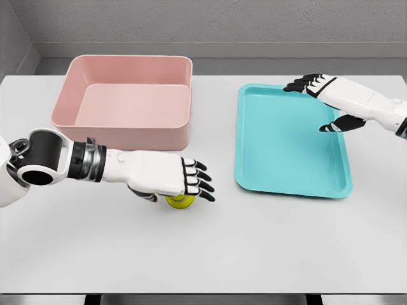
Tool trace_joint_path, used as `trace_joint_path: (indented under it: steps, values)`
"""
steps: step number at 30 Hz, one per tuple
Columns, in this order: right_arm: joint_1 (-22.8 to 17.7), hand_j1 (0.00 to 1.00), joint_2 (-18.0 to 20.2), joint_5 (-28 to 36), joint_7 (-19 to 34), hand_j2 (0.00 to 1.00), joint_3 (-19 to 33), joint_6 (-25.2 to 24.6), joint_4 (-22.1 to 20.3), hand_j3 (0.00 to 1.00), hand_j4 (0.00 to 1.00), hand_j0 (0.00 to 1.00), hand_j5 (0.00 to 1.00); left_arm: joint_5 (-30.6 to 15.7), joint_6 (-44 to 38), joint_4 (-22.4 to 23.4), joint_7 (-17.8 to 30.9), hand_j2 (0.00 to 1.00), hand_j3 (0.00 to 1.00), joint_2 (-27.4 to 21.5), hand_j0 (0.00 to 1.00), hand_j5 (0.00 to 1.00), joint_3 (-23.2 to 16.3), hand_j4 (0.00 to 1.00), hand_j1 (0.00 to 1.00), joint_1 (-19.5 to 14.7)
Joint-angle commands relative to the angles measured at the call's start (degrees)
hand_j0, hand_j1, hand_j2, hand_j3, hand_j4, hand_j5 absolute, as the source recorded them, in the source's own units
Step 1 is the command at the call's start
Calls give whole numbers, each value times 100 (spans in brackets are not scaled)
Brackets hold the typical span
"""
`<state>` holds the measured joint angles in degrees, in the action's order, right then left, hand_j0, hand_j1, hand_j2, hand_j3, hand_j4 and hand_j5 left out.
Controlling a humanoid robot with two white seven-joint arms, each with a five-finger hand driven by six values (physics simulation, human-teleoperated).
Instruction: Put the tennis from the blue tray into the pink basket with both arms
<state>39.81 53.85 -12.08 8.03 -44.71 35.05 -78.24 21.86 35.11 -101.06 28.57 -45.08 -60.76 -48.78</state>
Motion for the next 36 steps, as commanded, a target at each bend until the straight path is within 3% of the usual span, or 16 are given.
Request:
trace_joint_path:
  steps: [1,7,8,17,23,25,28,31,36]
  values:
    - [0,100,20,39,-3,100,6,-5,2,100,100,100,100,20,-11,-2,290,100,100,17,100,100,2,100,100,-9]
    - [158,100,591,39,-30,100,41,-5,2,100,100,100,100,64,-11,7,325,100,100,43,100,100,2,100,100,-123]
    - [176,100,626,39,-3,100,225,-5,2,100,100,100,100,64,-11,7,325,100,100,43,100,100,2,100,100,-123]
    - [264,100,714,39,-12,100,261,-5,-51,100,100,100,100,3,-11,51,615,100,100,140,100,100,-156,100,100,-158]
    - [281,100,697,39,-12,100,269,-5,-165,100,100,100,100,-911,-224,51,643,100,100,157,100,100,-200,100,100,-237]
    - [281,100,688,39,-12,100,261,-5,-174,100,100,100,100,-990,-346,130,643,100,100,184,100,100,-200,100,100,-264]
    - [281,100,635,39,-12,100,252,-5,-253,100,100,100,100,-885,-768,412,643,100,100,359,100,100,-200,100,100,-290]
    - [273,100,635,39,-12,100,252,-5,-253,100,100,100,100,-481,-909,403,643,100,100,439,100,100,-209,100,100,-281]
    - [273,100,635,39,-12,100,234,-5,-253,100,100,100,100,-437,-900,368,643,100,100,430,100,100,-217,100,100,-273]
